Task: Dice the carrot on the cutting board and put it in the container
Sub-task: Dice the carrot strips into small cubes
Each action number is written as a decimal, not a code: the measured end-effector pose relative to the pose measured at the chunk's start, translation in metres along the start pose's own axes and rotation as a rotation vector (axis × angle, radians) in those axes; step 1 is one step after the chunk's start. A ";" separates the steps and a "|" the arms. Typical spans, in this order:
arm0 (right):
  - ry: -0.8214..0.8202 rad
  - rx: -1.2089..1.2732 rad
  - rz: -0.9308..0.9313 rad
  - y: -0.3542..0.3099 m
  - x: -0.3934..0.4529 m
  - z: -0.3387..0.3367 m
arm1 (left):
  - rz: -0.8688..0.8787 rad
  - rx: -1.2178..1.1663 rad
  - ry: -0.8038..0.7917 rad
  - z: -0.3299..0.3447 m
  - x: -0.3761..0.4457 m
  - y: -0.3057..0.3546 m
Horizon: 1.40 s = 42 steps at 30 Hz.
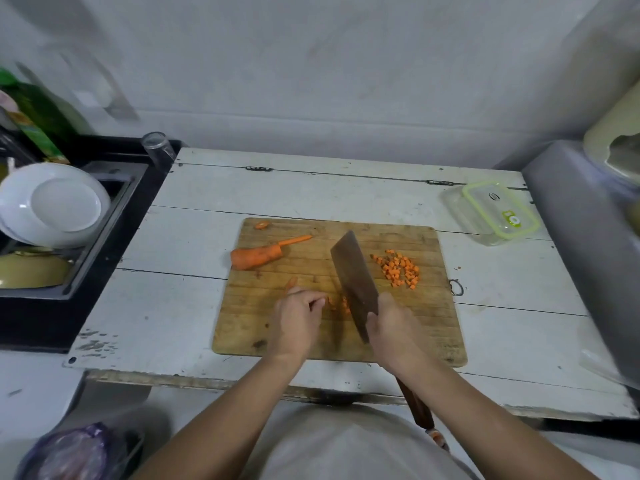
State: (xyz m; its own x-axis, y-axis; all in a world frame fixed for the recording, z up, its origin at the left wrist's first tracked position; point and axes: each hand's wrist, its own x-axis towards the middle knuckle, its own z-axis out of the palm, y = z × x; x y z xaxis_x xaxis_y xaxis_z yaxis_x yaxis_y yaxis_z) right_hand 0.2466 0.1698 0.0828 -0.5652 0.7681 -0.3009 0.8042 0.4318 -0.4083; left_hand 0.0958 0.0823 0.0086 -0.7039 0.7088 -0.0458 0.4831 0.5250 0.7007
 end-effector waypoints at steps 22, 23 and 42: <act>0.014 -0.123 -0.127 0.076 0.054 -0.045 | 0.119 0.152 0.134 -0.032 0.001 -0.008; 0.069 -0.213 -0.201 0.080 0.050 -0.048 | 0.117 0.064 0.149 -0.033 0.004 -0.001; 0.541 -0.528 -0.585 0.122 0.029 -0.006 | 0.460 0.276 -0.465 0.041 0.057 0.098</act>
State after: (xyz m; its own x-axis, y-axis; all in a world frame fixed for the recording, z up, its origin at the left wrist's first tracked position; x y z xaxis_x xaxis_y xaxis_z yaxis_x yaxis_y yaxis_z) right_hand 0.3288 0.2475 0.0293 -0.8486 0.4203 0.3212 0.4751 0.8726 0.1135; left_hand 0.1241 0.1933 0.0454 -0.1315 0.9827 -0.1307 0.8357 0.1808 0.5186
